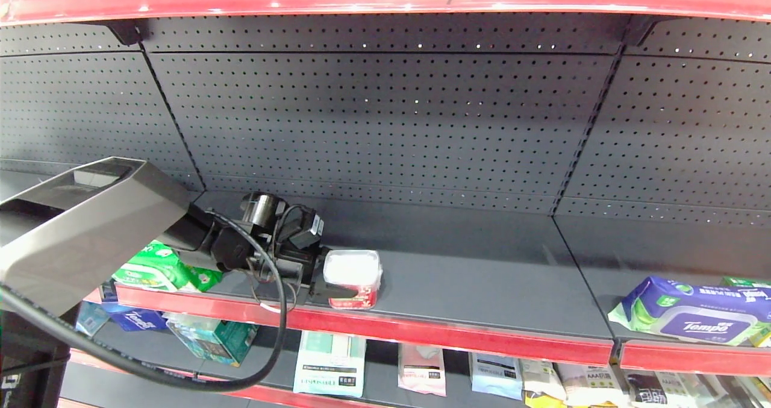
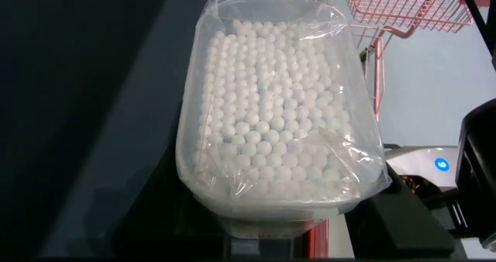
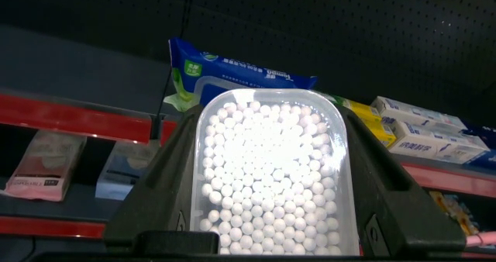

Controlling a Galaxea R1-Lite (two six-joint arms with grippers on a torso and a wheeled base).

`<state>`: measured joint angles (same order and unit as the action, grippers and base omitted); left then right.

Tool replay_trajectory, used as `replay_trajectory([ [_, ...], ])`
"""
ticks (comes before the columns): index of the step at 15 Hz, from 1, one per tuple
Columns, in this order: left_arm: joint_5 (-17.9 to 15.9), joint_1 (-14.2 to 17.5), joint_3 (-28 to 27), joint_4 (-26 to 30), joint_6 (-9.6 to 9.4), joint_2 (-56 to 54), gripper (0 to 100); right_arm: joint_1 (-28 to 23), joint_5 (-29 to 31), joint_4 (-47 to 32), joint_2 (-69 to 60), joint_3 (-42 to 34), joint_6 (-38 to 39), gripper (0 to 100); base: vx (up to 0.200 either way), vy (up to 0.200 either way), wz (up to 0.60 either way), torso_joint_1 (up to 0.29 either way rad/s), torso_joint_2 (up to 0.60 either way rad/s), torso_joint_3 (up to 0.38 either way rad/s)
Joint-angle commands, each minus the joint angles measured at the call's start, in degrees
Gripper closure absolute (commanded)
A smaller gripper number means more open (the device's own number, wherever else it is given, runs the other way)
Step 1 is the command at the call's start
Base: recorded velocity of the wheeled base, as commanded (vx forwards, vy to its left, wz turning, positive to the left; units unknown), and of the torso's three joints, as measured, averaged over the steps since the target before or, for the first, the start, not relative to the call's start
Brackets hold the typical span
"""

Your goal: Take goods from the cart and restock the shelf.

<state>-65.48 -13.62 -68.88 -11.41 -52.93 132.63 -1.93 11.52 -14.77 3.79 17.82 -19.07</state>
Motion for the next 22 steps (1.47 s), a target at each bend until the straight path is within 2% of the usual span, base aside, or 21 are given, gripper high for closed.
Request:
replay_trajectory([
  [1,0.0,-0.01,0.06,-0.02,-0.07,0.08,100,-0.01,-0.01,0.01,0.08,-0.07,-0.01,100,0.0,0.0,0.0,0.0,0.0,0.0],
  [22,-0.09,-0.18,-0.21,-0.1,-0.24,0.96,100,-0.01,-0.01,-0.08,0.08,-0.24,-0.01,100,0.0,0.0,0.0,0.0,0.0,0.0],
])
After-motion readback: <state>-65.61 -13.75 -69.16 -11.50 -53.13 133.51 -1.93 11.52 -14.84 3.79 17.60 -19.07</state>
